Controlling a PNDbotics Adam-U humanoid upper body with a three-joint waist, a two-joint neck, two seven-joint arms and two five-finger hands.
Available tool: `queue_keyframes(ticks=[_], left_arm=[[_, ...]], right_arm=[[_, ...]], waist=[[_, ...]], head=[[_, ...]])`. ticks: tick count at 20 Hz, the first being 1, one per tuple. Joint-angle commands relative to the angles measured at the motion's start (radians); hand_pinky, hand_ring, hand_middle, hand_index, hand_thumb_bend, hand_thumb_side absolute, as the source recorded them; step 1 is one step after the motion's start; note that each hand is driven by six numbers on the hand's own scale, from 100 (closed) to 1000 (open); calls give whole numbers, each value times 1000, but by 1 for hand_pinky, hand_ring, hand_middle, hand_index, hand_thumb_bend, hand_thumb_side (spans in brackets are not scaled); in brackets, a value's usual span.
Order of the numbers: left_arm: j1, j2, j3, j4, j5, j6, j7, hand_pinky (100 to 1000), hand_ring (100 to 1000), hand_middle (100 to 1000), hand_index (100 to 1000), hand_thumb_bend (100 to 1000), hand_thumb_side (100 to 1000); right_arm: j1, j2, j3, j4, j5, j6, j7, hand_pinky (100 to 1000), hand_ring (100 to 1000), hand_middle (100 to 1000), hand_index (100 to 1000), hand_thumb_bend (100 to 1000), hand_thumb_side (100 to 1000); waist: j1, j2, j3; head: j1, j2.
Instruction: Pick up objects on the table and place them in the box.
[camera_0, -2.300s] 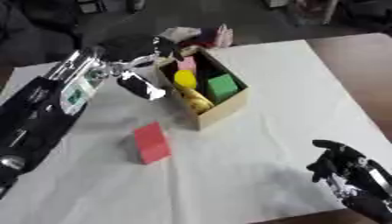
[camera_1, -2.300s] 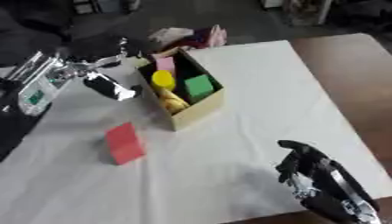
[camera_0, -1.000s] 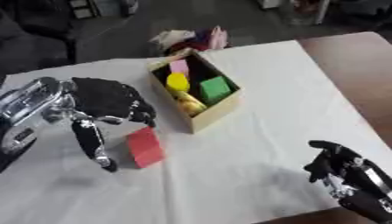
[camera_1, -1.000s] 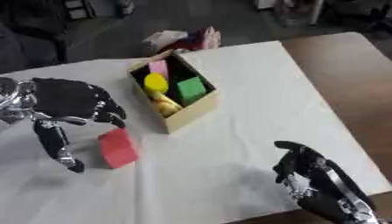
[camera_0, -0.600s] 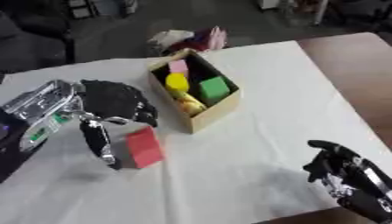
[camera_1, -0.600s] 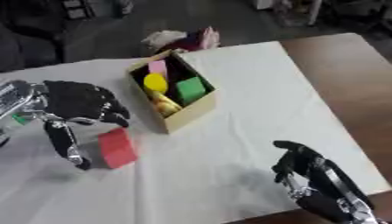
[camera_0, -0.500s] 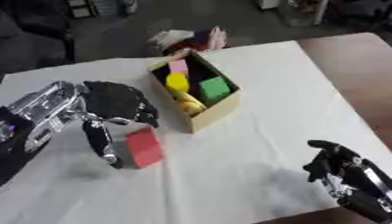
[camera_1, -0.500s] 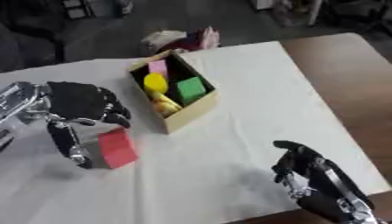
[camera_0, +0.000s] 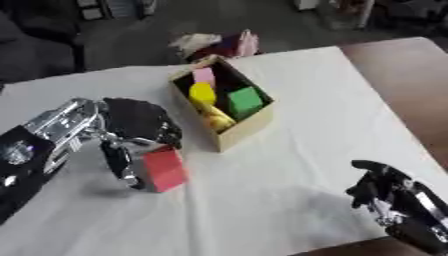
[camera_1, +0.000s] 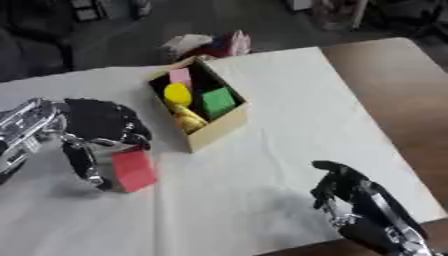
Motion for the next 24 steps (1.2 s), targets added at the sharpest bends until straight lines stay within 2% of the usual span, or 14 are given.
queue_keyframes(ticks=[1, 3, 5, 8, 9, 10, 12, 15, 17, 22, 24], left_arm=[[-20, 7, 20, 7, 9, -20, 21, 762, 693, 697, 783, 412, 446], [-21, 8, 33, -2, 40, -7, 55, 747, 640, 621, 727, 322, 390], [-19, 16, 46, -20, 73, 10, 90, 740, 616, 585, 699, 233, 345], [-23, 40, 76, -79, 152, 47, 118, 743, 612, 579, 697, 177, 313], [-29, 49, 93, -102, 195, 73, 109, 744, 611, 577, 698, 100, 317], [-35, 55, 109, -120, 234, 101, 93, 744, 612, 576, 699, 156, 300], [-66, 51, 144, -121, 287, 166, 60, 740, 613, 580, 702, 136, 292], [-136, 8, 183, -50, 298, 255, 50, 737, 617, 586, 709, 134, 279], [-188, -38, 198, 22, 263, 298, 75, 740, 627, 599, 721, 171, 281], [-270, -155, 224, 206, 108, 354, 191, 744, 653, 628, 760, 222, 288], [-286, -195, 231, 276, 48, 370, 234, 744, 657, 634, 767, 203, 288]], right_arm=[[-11, -8, 0, -13, -1, -1, 1, 699, 467, 482, 853, 100, 358], [-11, -8, -1, -13, -1, -1, 0, 699, 467, 482, 853, 100, 358], [-10, -8, -2, -13, -1, -1, 0, 699, 467, 482, 853, 100, 358], [-9, -9, -3, -12, 1, -1, -3, 699, 467, 482, 853, 100, 358], [-8, -9, -4, -12, 1, -1, -3, 699, 467, 482, 853, 100, 359], [-8, -9, -4, -12, 2, -1, -4, 699, 467, 482, 853, 100, 358], [-6, -9, -4, -10, 2, -1, -4, 699, 467, 482, 853, 100, 358], [-3, -10, -2, -9, 2, -1, -3, 698, 467, 482, 853, 100, 359], [-1, -9, 1, -8, 1, -1, -1, 698, 467, 482, 853, 100, 361], [-1, -2, 11, -6, -4, 1, 8, 698, 467, 482, 853, 100, 365], [-2, 2, 13, -6, -7, 2, 11, 698, 467, 482, 853, 100, 366]], waist=[[-4, -12, 0], [-4, -12, 1], [-4, -12, 2], [-3, -13, 4], [-3, -13, 5], [-3, -14, 6], [-4, -16, 8], [-7, -19, 10], [-9, -20, 10], [-16, -22, 0], [-17, -22, -6]], head=[[-3, -14], [-5, -15], [-6, -15], [-8, -13], [-8, -12], [-8, -11], [-9, -11], [-6, -10], [1, -8], [20, -7], [26, -7]])
